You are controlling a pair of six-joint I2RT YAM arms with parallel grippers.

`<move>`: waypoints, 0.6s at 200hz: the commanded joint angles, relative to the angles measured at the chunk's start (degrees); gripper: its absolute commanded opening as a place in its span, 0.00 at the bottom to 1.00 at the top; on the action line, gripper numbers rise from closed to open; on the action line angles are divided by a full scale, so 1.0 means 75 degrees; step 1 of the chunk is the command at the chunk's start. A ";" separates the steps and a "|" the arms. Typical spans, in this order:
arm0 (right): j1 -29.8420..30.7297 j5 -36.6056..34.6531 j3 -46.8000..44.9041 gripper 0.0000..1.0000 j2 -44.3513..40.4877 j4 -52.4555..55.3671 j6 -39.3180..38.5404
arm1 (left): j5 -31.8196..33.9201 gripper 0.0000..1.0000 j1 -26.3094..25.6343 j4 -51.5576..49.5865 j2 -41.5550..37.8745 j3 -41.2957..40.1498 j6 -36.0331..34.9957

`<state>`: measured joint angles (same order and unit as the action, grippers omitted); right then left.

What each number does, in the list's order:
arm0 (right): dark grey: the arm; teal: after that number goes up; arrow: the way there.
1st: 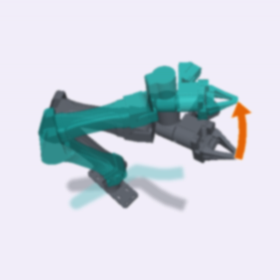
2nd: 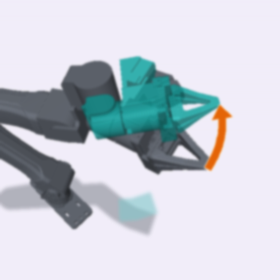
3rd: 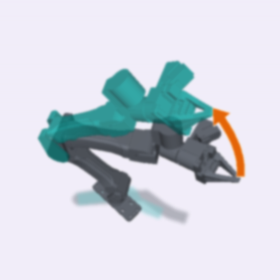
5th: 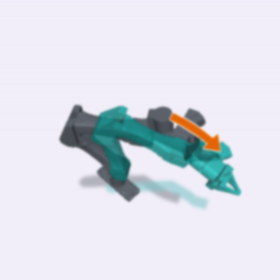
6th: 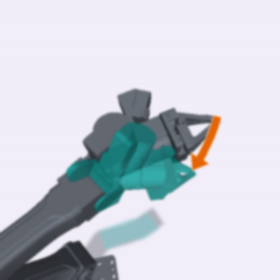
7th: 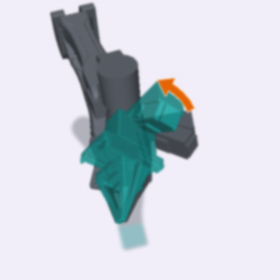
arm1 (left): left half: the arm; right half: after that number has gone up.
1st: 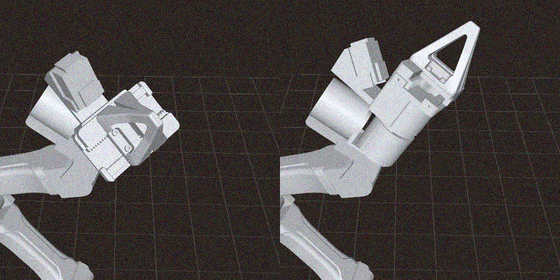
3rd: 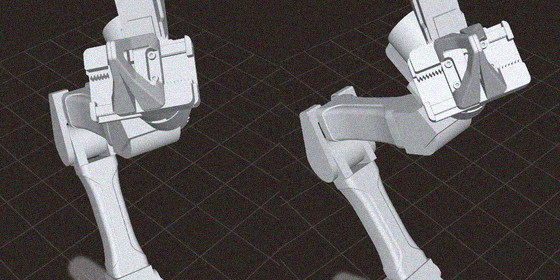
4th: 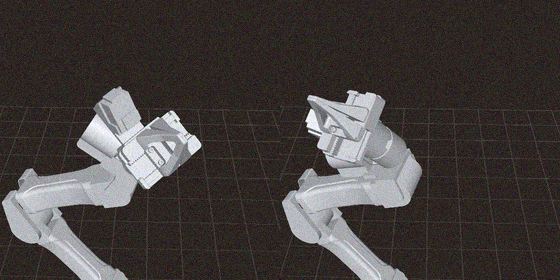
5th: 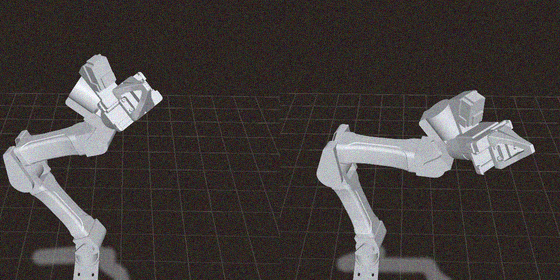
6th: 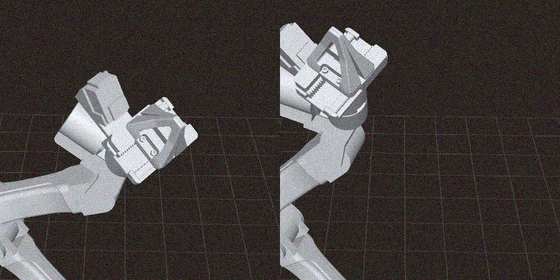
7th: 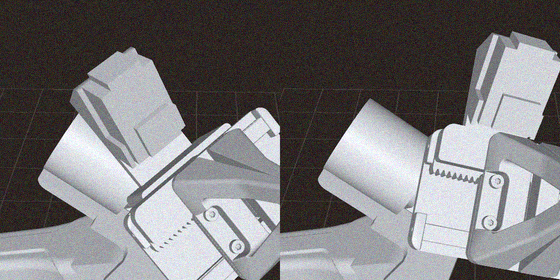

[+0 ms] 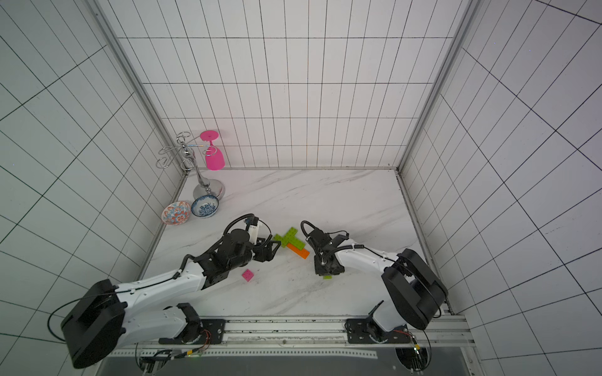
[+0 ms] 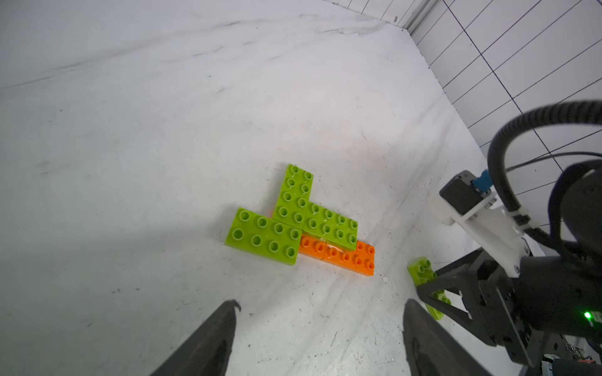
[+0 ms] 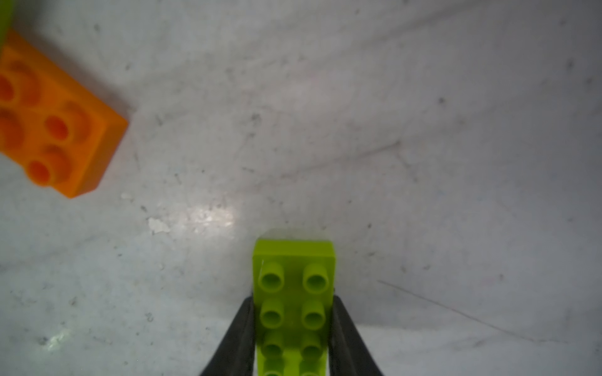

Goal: Assemble a small pinwheel with lego
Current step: Move the lego brick at the center of the board.

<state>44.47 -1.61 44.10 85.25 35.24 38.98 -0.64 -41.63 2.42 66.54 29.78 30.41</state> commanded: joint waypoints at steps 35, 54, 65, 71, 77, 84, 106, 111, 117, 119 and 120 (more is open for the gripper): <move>0.1377 0.0504 0.0108 0.47 0.0703 -0.0081 0.1313 | 0.0055 0.82 0.1028 -0.0822 -0.1461 -0.0612 0.0134; 0.1679 0.0609 0.0370 0.55 0.0957 -0.0164 0.1318 | 0.0120 0.82 0.1288 -0.0838 -0.2035 -0.0880 0.0060; 0.1839 0.0641 0.0464 0.57 0.1028 -0.0135 0.1522 | 0.0112 0.82 0.1408 -0.0990 -0.2301 -0.0930 0.0024; 0.1909 0.0681 0.0482 0.57 0.1031 -0.0129 0.1566 | 0.0090 0.82 0.1459 -0.1083 -0.2385 -0.0924 -0.0014; 0.1970 0.0722 0.0465 0.57 0.1017 -0.0113 0.1607 | 0.0097 0.82 0.1505 -0.1154 -0.2443 -0.0915 -0.0030; 0.2031 0.0779 0.0436 0.57 0.0971 -0.0139 0.1655 | 0.0095 0.82 0.1530 -0.1208 -0.2491 -0.0912 -0.0054; 0.2186 0.1067 0.0407 0.56 0.0857 -0.0339 0.1693 | 0.0071 0.82 0.1566 -0.1248 -0.2544 -0.0948 -0.0065; 0.2209 0.1122 0.0448 0.56 0.0856 -0.0312 0.1689 | 0.0055 0.82 0.1575 -0.1248 -0.2539 -0.0950 -0.0049; 0.2251 0.1138 0.0508 0.57 0.0865 -0.0215 0.1662 | 0.0049 0.82 0.1574 -0.1265 -0.2539 -0.0947 -0.0036; 0.2271 0.1131 0.0519 0.57 0.0864 -0.0156 0.1659 | 0.0050 0.82 0.1577 -0.1270 -0.2534 -0.0944 -0.0027; 0.2284 0.1124 0.0531 0.57 0.0860 -0.0137 0.1658 | 0.0045 0.82 0.1571 -0.1270 -0.2539 -0.0946 -0.0025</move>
<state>59.83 0.62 48.53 89.73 33.54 48.88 -0.49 -30.15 -5.72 47.97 23.27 30.50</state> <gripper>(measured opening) 0.562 0.819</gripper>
